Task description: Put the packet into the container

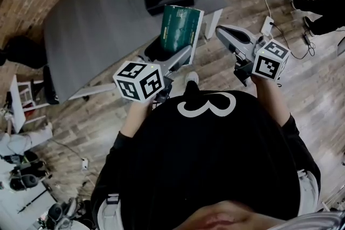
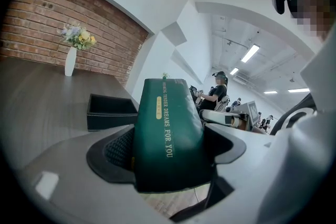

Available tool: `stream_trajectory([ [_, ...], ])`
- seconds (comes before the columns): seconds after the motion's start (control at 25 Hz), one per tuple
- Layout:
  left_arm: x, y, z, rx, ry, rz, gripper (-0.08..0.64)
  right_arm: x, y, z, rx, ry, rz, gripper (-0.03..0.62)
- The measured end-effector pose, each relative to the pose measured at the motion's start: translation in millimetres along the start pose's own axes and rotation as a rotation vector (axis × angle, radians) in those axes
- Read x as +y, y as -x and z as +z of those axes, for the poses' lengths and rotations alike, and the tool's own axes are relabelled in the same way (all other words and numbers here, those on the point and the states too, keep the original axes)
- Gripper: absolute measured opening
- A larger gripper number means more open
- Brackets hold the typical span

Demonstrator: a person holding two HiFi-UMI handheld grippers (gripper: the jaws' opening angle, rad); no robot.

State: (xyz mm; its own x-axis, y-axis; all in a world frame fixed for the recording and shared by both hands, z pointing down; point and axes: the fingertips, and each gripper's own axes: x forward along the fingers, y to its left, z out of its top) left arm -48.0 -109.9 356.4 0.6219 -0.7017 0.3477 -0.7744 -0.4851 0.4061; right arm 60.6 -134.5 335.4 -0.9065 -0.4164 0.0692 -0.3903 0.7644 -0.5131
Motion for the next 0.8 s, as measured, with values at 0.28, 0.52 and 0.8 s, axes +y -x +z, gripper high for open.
stream_trajectory([
  [0.28,61.0,-12.8,32.2,0.006,-0.021,-0.006,0.431,-30.5,-56.0,17.5,0.013,-0.017,-0.034,0.002],
  [0.52,93.5,-24.7,53.5,-0.012,-0.071,-0.016,0.431,-52.5,-82.8,27.6,0.01,-0.003,-0.058,0.002],
  [0.8,122.6,-42.4,82.4,-0.014,-0.193,-0.007,0.431,-73.4,-104.3,38.8,0.002,-0.013,-0.073,0.002],
])
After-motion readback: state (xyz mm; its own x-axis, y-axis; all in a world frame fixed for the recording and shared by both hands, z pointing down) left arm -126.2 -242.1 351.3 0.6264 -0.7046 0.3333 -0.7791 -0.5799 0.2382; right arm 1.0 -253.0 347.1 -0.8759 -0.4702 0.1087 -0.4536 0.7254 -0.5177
